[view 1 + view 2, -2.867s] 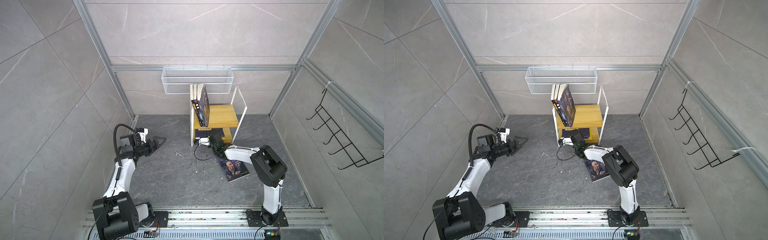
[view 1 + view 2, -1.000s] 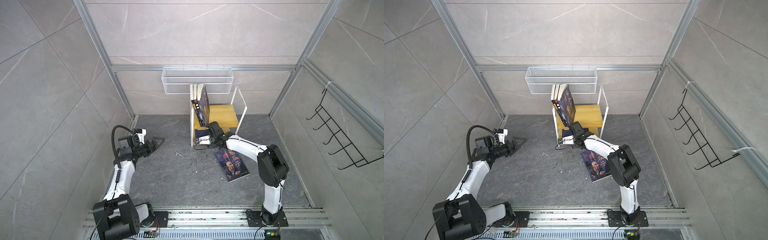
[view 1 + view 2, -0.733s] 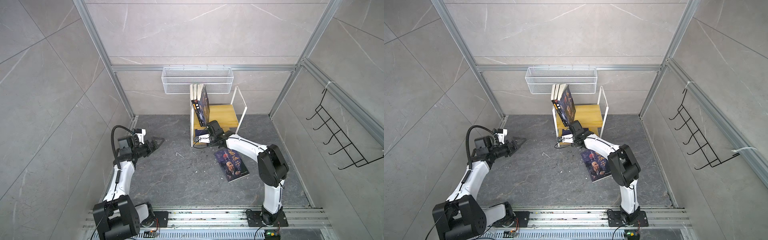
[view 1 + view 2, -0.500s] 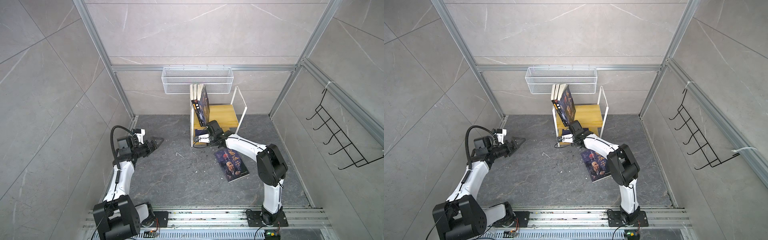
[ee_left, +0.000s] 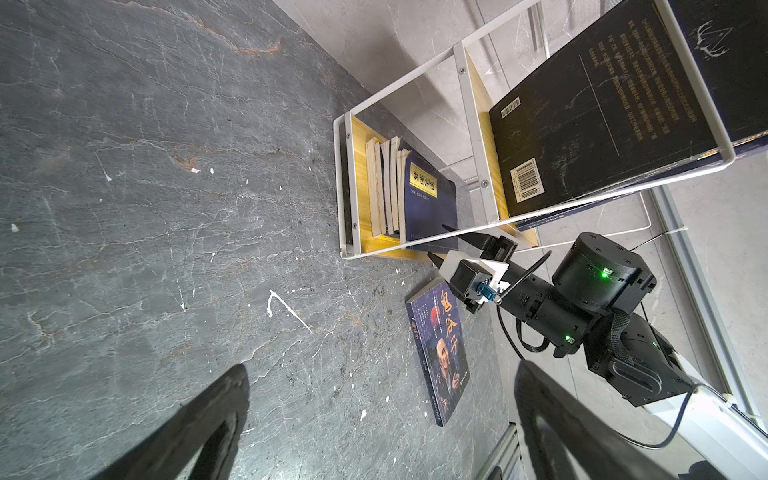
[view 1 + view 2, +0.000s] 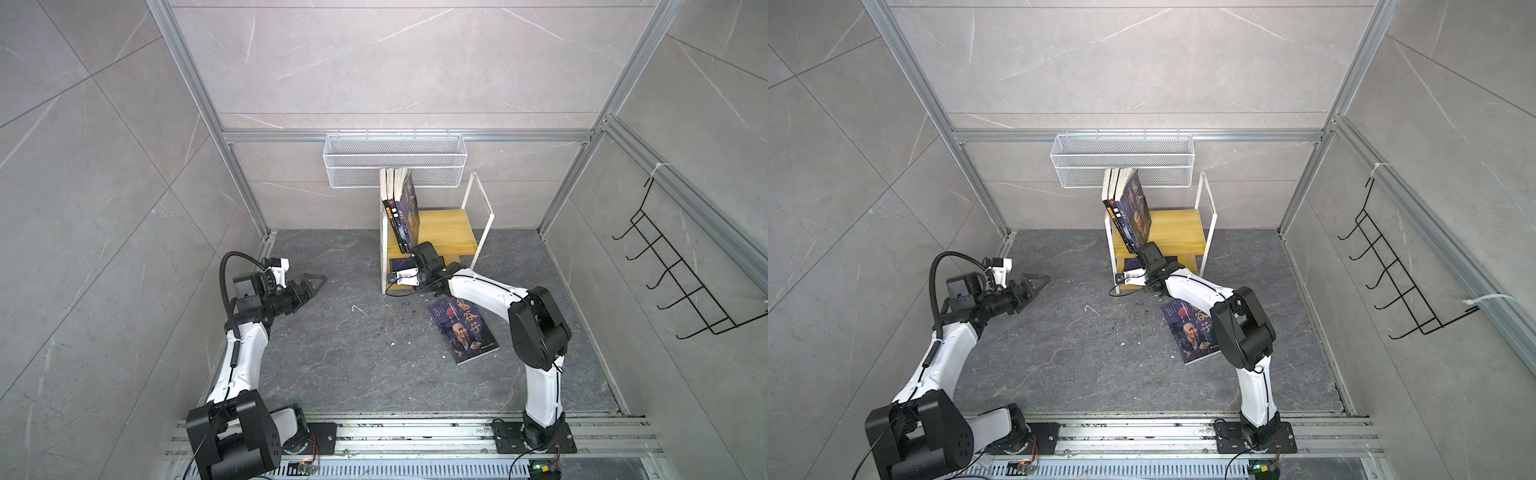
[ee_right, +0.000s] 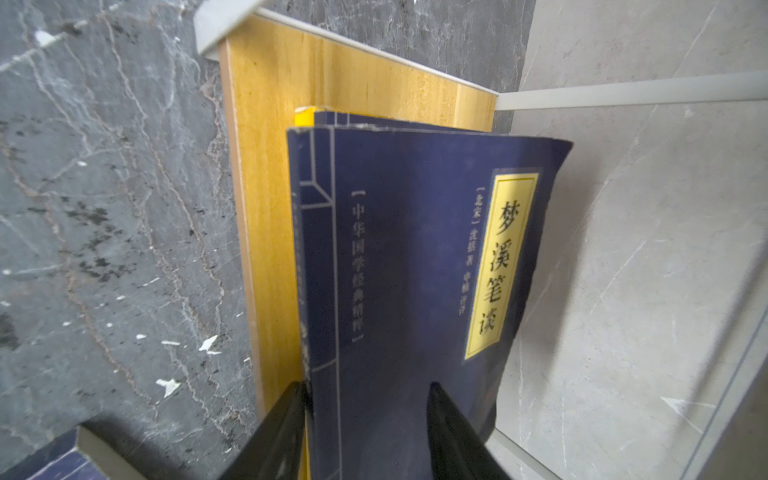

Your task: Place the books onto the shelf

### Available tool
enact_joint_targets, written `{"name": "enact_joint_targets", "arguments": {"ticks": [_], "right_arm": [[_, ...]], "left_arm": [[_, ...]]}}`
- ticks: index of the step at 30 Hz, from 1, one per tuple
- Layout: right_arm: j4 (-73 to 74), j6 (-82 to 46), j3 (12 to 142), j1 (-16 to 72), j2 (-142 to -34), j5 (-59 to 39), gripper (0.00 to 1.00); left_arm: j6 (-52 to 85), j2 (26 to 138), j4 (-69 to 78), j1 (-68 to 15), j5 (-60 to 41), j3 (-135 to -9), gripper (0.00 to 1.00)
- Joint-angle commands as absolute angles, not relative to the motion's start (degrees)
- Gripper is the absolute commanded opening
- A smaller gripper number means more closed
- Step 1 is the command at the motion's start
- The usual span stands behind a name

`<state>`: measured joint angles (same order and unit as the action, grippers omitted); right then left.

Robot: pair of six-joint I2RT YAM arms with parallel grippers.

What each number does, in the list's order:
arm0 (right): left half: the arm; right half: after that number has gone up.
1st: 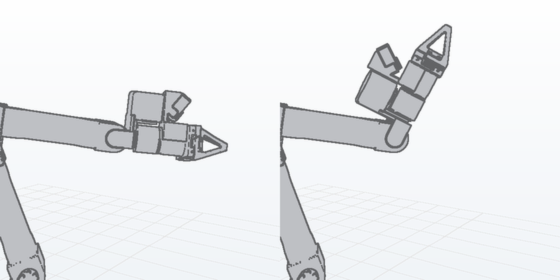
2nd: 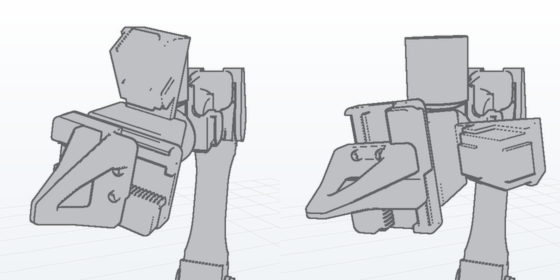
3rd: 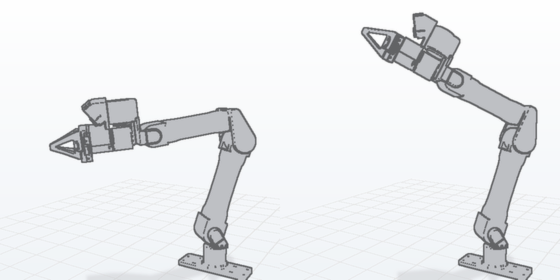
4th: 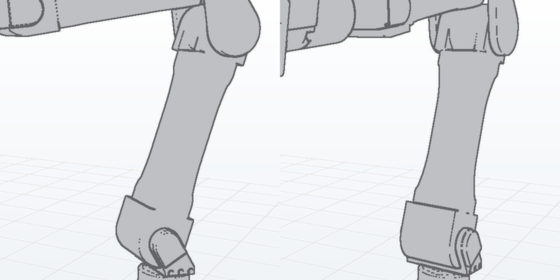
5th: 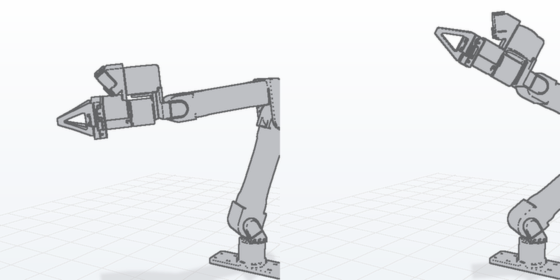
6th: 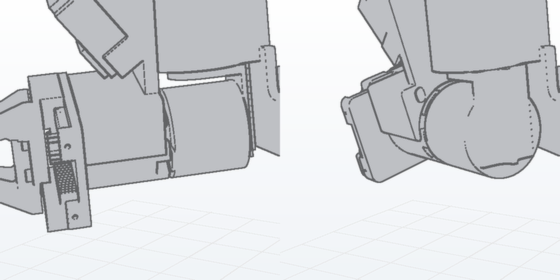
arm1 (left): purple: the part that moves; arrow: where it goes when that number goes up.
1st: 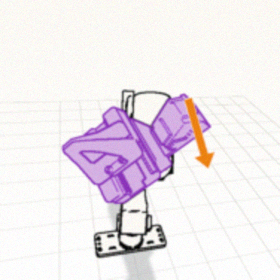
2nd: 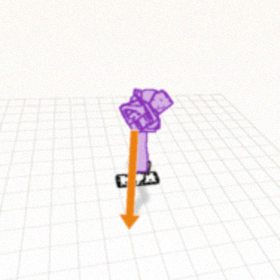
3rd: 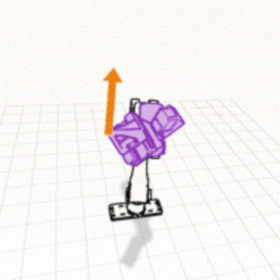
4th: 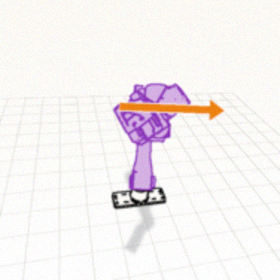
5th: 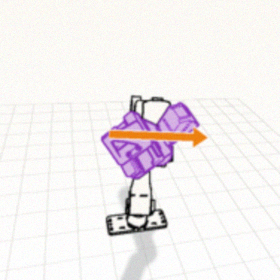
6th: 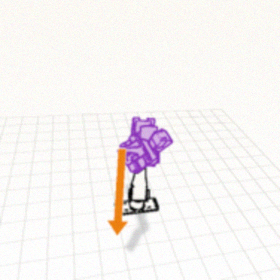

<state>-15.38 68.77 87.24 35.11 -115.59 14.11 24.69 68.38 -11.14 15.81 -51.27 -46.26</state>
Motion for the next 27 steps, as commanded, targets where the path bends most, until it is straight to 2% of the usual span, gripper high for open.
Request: {"name": "enact_joint_targets", "arguments": {"ticks": [1, 15, 19, 22, 24, 27], "right_arm": [[-12.29, 69.09, 88.15, 34.87, -116.79, 15.48, 0.44], [-11.83, 69.88, 89.38, 34.98, -117.17, 14.76, 0.29], [-12.91, 68.82, 90.02, 34.98, -117.2, 14.56, 0.27], [-12.17, 68.87, 89.73, 34.94, -116.85, 14.3, 0.22], [-12.61, 67.78, 90.36, 35.07, -117.07, 14.41, 0.22], [-14.54, 66.28, 90.82, 35.57, -116.43, 14.75, 0.3]], "left_arm": [[24.37, 67.17, -9.77, 16.34, -51.85, -46.69, 1.0], [24.77, 67.65, -9.95, 16.44, -51.89, -46.87, 1.0], [25.15, 67.74, -9.61, 16.44, -51.98, -46.79, 1.0], [25.25, 67.89, -9.55, 16.5, -52.04, -46.65, 1.0], [25.05, 67.67, -8.86, 16.51, -51.91, -46.07, 1.0], [25.39, 67.73, -9.39, 16.47, -52.27, -46.53, 1.0]]}}
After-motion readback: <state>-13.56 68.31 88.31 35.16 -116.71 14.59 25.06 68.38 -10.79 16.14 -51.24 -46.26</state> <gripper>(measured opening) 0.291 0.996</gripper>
